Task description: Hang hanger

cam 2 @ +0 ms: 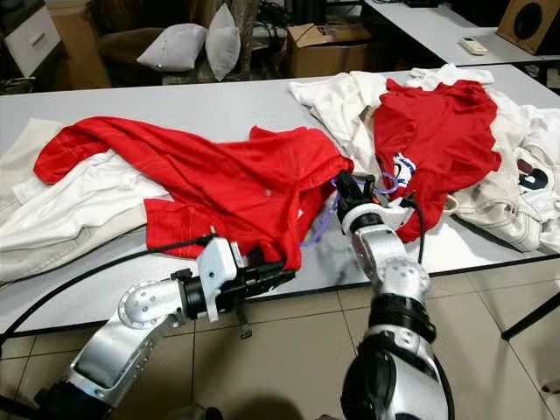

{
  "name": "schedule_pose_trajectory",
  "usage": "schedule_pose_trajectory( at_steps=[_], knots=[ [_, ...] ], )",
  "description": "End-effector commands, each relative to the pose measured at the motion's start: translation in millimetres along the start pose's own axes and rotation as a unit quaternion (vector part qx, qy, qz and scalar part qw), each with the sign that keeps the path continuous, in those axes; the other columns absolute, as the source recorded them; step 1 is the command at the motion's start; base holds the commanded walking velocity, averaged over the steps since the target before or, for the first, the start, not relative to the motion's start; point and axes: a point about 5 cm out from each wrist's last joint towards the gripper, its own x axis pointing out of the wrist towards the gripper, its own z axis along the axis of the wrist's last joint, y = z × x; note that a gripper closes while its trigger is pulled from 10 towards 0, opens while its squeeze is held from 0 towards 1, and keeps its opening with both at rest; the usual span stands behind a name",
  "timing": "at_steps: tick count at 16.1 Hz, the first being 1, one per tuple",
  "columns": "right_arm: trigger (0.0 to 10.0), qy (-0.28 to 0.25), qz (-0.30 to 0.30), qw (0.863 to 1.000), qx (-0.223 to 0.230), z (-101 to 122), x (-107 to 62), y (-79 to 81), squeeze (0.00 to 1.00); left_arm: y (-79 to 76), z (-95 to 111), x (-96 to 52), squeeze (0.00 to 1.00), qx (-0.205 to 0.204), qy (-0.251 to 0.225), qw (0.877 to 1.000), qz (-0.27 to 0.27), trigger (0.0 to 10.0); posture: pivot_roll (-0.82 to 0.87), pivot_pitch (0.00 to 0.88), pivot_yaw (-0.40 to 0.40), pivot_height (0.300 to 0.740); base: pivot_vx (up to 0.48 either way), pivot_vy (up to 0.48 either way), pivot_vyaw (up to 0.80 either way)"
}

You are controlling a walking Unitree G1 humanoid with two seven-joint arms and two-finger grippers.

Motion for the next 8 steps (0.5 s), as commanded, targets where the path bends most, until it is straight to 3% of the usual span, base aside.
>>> schedule_pose_trajectory(
  at_steps=[1, 2, 5, 8],
  knots=[
    [10.0, -0.015, 0.004, 1.0, -0.001, 2.7, 3.2, 4.7, 0.0, -2.0, 5.4, -0.3, 0.0, -0.007, -0.012, 1.0, -0.011, 0.0, -0.03, 0.0, 0.018, 0.74, 0.0, 0.0, 0.0],
    [10.0, -0.034, -0.008, 0.999, 0.007, 1.0, 8.9, 5.5, 0.0, -8.2, 12.6, -0.6, 0.0, -0.04, -0.031, 0.998, -0.034, 0.0, -0.02, 0.0, 0.01, 0.74, 0.0, 0.0, 0.0],
    [10.0, -0.049, -0.032, 0.998, -0.004, -4.8, 16.2, 6.1, 0.0, -9.3, 27.4, 6.0, 0.0, -0.08, -0.07, 0.994, -0.039, 0.0, -0.01, 0.0, 0.004, 0.74, 0.0, 0.0, 0.0],
    [10.0, -0.041, -0.046, 0.998, -0.016, -21.8, 21.1, 4.6, 0.0, -10.4, 44.6, 22.1, 0.0, -0.121, -0.089, 0.986, -0.077, 0.0, -0.01, 0.0, 0.008, 0.74, 0.0, 0.0, 0.0]
  ],
)
